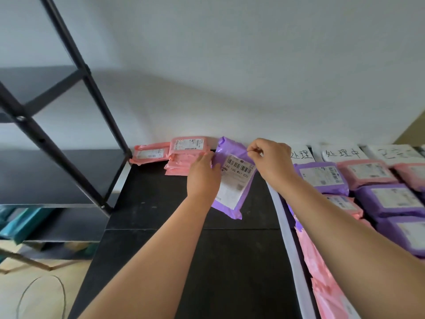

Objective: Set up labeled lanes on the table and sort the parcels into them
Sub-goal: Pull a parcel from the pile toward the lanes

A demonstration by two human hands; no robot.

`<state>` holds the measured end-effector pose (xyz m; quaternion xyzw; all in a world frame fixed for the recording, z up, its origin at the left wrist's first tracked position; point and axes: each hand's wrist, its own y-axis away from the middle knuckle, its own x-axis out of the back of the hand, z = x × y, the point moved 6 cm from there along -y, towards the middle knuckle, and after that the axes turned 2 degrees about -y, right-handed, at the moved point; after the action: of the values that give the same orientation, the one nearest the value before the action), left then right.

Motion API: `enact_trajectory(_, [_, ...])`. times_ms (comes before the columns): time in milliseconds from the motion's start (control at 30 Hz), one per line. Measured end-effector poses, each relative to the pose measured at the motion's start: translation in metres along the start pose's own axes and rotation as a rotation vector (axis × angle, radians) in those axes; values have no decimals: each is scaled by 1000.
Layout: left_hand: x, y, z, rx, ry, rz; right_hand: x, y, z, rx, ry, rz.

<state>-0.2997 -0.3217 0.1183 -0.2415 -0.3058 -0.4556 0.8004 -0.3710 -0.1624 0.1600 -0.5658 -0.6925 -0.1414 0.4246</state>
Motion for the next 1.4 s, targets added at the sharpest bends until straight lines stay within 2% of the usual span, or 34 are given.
enact_trajectory(133, [17,23,-6,92,130,-9,8,15,-27,23,10,44])
enact_trajectory(267, [41,46,-4,188,301,61,17,35,-44,3,-42,127])
enact_trajectory(533, [78,84,6,194,504,62,43,78,-68,-37,-212,307])
enact_trajectory(667, [94,101,6,215,605,79,58,112,-71,-172,-331,376])
enact_trajectory(800, [104,110,-4,284,744,126,53,145,-66,-312,-422,293])
enact_trajectory(1000, [109,118,0,325,835,120,38,150,-73,-323,-442,72])
enact_trajectory(1133, [110,123,7,320,880,107,47,150,-76,-292,-407,113])
enact_trajectory(1400, [114,127,15,325,1028,8,65,158,-76,-323,-598,221])
